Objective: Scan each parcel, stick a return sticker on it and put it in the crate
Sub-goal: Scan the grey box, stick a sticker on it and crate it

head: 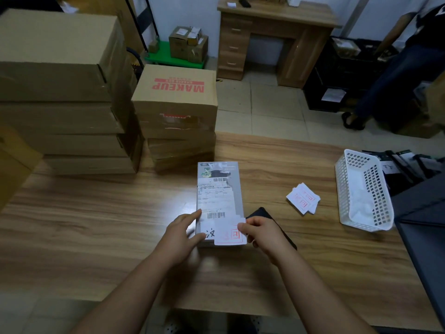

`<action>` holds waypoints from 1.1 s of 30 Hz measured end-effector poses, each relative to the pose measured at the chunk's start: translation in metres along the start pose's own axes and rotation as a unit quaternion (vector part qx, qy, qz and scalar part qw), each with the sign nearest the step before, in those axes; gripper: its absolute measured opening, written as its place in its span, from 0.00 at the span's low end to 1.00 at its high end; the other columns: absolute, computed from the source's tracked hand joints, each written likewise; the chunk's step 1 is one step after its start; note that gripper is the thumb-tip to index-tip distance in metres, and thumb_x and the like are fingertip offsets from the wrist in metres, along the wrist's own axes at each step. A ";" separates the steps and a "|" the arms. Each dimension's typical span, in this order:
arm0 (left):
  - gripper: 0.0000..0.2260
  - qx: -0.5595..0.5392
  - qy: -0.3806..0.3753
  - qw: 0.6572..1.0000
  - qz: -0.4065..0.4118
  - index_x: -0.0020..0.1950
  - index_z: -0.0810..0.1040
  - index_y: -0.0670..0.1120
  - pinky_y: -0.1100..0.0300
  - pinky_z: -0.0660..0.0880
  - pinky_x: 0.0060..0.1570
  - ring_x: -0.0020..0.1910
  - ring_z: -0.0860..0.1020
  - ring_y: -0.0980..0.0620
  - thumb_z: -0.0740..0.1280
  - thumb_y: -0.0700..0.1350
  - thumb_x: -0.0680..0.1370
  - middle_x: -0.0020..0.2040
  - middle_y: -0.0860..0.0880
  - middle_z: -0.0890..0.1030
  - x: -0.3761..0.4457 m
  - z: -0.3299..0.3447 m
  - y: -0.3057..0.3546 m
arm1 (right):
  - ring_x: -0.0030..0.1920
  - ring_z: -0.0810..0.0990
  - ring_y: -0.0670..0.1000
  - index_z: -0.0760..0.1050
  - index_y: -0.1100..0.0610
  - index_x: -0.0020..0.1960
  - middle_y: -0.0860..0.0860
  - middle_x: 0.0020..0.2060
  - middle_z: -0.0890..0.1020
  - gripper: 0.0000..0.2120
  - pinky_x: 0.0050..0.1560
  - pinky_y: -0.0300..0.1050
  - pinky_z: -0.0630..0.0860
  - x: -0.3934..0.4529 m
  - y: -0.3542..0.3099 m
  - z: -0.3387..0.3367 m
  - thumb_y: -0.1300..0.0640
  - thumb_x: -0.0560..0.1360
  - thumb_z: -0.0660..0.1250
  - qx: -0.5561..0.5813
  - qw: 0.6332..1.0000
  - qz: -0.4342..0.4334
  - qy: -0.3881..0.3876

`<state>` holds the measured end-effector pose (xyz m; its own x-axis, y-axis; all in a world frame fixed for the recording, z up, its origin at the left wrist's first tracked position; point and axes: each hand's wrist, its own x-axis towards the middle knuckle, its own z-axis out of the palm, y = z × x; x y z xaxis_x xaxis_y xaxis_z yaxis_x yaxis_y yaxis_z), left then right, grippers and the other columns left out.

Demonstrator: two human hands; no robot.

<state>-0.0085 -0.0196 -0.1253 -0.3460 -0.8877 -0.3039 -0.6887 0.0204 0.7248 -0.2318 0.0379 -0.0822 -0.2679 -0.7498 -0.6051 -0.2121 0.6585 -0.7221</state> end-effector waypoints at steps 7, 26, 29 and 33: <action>0.29 0.006 -0.005 1.000 0.001 0.74 0.67 0.52 0.63 0.66 0.62 0.61 0.71 0.52 0.72 0.45 0.75 0.67 0.51 0.73 0.002 -0.002 0.003 | 0.36 0.81 0.45 0.79 0.62 0.48 0.52 0.44 0.86 0.07 0.32 0.35 0.74 0.009 -0.006 0.010 0.57 0.77 0.69 -0.001 1.000 0.014 0.016; 0.16 0.093 0.055 0.993 -0.054 0.53 0.70 0.52 0.54 0.74 0.47 0.52 0.74 0.49 0.71 0.55 0.71 0.53 0.51 0.74 0.016 0.010 0.028 | 0.42 0.80 0.46 0.70 0.53 0.57 0.49 0.42 0.80 0.19 0.37 0.41 0.76 0.008 0.008 0.017 0.51 0.72 0.74 -0.105 0.986 -0.035 0.125; 0.16 0.111 0.073 0.990 -0.056 0.52 0.68 0.52 0.55 0.71 0.43 0.49 0.74 0.49 0.68 0.59 0.73 0.50 0.52 0.72 0.019 0.012 0.032 | 0.45 0.82 0.44 0.72 0.51 0.56 0.47 0.44 0.81 0.10 0.38 0.41 0.81 0.007 0.009 0.022 0.49 0.78 0.67 -0.158 0.977 -0.066 0.129; 0.14 0.107 0.091 0.989 -0.052 0.49 0.67 0.52 0.55 0.72 0.40 0.45 0.76 0.48 0.67 0.58 0.74 0.48 0.50 0.71 0.023 0.014 0.032 | 0.43 0.82 0.45 0.76 0.51 0.48 0.46 0.42 0.82 0.12 0.41 0.48 0.82 0.011 0.020 0.033 0.42 0.77 0.65 -0.153 0.974 -0.050 0.160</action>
<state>-0.0471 -0.0334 -0.1181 -0.1587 -0.9578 -0.2398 -0.8400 0.0034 0.5425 -0.2084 0.0403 -0.1144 -0.4993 -0.7853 -0.3659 -0.5098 0.6078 -0.6088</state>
